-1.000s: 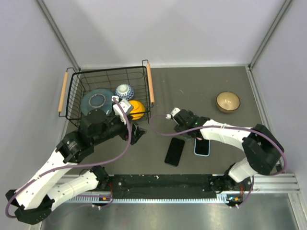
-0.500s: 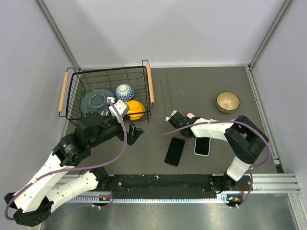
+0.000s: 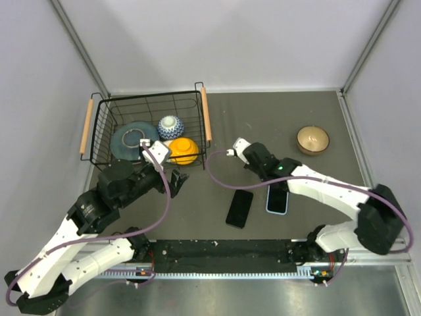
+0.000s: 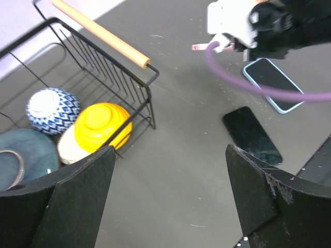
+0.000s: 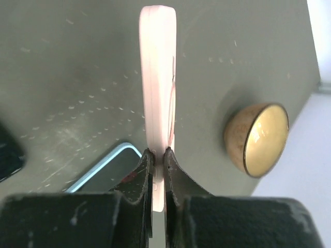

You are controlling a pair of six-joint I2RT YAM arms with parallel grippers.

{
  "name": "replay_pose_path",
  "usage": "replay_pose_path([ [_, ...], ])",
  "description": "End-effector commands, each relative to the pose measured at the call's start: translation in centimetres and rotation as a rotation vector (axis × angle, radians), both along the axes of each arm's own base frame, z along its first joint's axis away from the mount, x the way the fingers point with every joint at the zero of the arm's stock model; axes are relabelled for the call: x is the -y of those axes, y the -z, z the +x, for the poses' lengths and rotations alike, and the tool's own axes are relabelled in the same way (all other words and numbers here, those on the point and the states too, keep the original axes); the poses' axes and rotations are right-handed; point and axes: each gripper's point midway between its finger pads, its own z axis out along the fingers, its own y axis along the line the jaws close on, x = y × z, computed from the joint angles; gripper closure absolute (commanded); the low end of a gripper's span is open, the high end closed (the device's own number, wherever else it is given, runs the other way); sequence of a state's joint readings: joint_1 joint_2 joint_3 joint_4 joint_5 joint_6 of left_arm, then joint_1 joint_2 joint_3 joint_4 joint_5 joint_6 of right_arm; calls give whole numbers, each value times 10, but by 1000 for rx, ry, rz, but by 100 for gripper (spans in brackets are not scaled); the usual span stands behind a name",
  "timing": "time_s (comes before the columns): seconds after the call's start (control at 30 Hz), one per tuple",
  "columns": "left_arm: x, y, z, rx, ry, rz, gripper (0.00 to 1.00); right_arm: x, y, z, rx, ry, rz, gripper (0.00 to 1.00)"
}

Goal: Put the phone into the phone case

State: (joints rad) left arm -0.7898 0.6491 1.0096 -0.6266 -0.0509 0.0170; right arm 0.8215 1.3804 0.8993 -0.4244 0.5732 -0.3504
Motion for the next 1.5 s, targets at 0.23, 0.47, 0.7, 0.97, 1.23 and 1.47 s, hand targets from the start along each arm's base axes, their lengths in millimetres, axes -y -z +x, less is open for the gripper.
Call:
replay_pose_path([
  [0.23, 2, -6, -10, 113, 110, 37, 14, -72, -56, -95, -251, -568, 418, 100],
  [0.47, 7, 19, -13, 42, 122, 43, 18, -108, -48, -151, -452, -860, 520, 100],
  [0.7, -87, -39, 12, 160, -443, -176, 15, -146, -29, -152, -488, -1020, 350, 100],
  [0.97, -116, -75, -8, 226, -493, -324, 14, -183, -6, -138, -566, -1171, -18, 100],
  [1.23, -107, -70, -3, 208, -474, -304, 12, -206, 46, -111, -601, -1222, -351, 100],
  [1.47, -98, -62, 4, 193, -464, -268, 12, -229, 63, -85, -524, -1211, -422, 64],
])
